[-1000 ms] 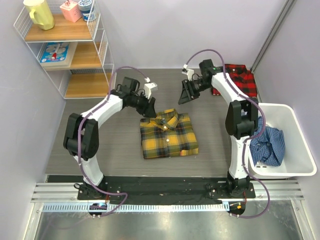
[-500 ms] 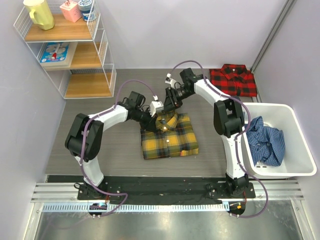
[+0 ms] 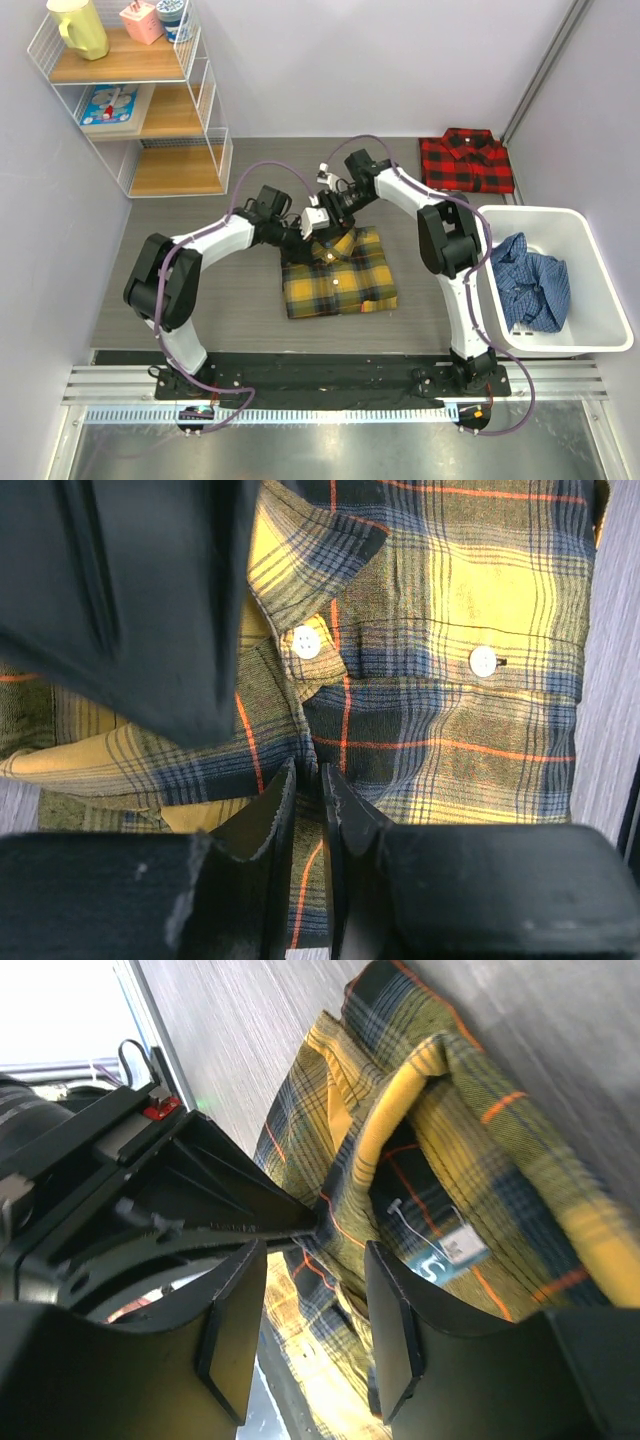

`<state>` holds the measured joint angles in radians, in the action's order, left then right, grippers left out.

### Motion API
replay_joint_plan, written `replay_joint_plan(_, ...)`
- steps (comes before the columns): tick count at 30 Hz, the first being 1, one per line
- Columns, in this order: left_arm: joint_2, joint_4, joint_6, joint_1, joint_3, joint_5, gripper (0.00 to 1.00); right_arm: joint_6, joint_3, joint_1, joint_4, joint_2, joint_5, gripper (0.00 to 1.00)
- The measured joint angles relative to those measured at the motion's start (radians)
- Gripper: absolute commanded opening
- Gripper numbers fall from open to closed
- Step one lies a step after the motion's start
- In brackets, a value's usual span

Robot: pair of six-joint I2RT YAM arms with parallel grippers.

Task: Fold and stack the long sleeve shirts
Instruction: Fold the shirt

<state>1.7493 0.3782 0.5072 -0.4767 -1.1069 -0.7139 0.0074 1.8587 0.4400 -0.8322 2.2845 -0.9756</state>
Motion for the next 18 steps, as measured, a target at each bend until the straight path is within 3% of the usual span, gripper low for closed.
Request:
replay_joint_plan(2, 0.0, -0.001, 0.01, -0.006, 0.002, 0.008, 0.16, -0.005, -0.001, 0.011, -0.003, 0.004, 0.006, 0.49)
replay_joint_plan(5, 0.0, 0.0, 0.03, -0.018, 0.002, 0.021, 0.15, -0.016, 0.0, 0.022, -0.008, 0.019, 0.008, 0.39)
replay_joint_plan(7, 0.0, 0.001, 0.044, -0.029, 0.002, 0.034, 0.15, -0.026, 0.0, 0.023, -0.015, 0.034, 0.008, 0.17)
replay_joint_plan(9, -0.003, 0.008, 0.062, -0.042, 0.003, 0.05, 0.15, -0.036, 0.004, 0.023, -0.026, 0.048, 0.002, 0.01)
replay_joint_plan(16, -0.023, 0.031, 0.118, -0.069, 0.01, 0.103, 0.15, -0.027, 0.054, 0.014, -0.04, 0.066, -0.049, 0.01)
replay_joint_plan(17, -0.027, 0.033, 0.125, -0.071, 0.012, 0.106, 0.15, -0.026, 0.061, 0.011, -0.035, 0.066, -0.055, 0.2)
replay_joint_plan(18, -0.029, 0.035, 0.13, -0.071, 0.015, 0.11, 0.15, -0.026, 0.065, 0.01, -0.029, 0.066, -0.058, 0.28)
